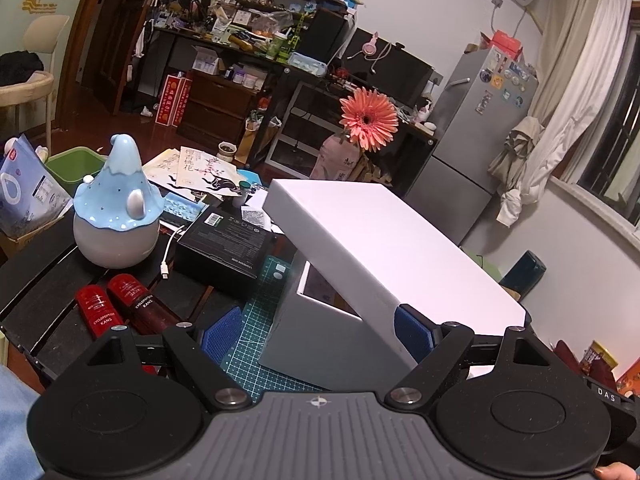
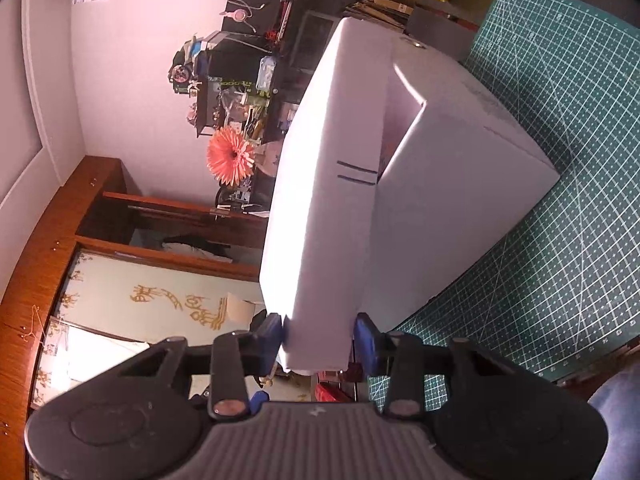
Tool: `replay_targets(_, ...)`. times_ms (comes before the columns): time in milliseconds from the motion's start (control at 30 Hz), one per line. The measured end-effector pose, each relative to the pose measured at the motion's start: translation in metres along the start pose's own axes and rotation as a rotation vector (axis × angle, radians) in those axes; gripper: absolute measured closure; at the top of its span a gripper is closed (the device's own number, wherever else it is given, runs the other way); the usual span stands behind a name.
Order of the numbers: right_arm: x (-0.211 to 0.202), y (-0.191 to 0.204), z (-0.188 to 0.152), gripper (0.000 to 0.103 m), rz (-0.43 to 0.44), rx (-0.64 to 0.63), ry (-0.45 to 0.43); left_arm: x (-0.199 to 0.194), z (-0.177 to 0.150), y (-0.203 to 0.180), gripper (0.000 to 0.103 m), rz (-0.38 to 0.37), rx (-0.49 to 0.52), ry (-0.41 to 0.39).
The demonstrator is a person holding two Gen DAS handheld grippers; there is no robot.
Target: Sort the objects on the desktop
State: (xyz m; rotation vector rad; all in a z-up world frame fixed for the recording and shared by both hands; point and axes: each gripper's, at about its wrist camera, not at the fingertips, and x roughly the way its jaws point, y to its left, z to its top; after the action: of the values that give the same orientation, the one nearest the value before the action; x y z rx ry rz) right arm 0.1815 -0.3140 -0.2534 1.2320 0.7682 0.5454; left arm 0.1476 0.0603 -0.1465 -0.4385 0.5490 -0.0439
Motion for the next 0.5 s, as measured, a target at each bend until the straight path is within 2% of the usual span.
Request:
replay_targets(233, -0.003, 0.002, 0.006, 0.065, -0.012, -0.005, -0.02, 0.007, 0.022, 0.01, 0.018, -0.02, -0.08, -0.013)
replay_targets(500, -0.007, 0.0, 0.01, 0.062, -0.02, 0.017, -0.065, 0.038, 0.058, 0.031, 0.016, -0.11, -0.282, -0.024)
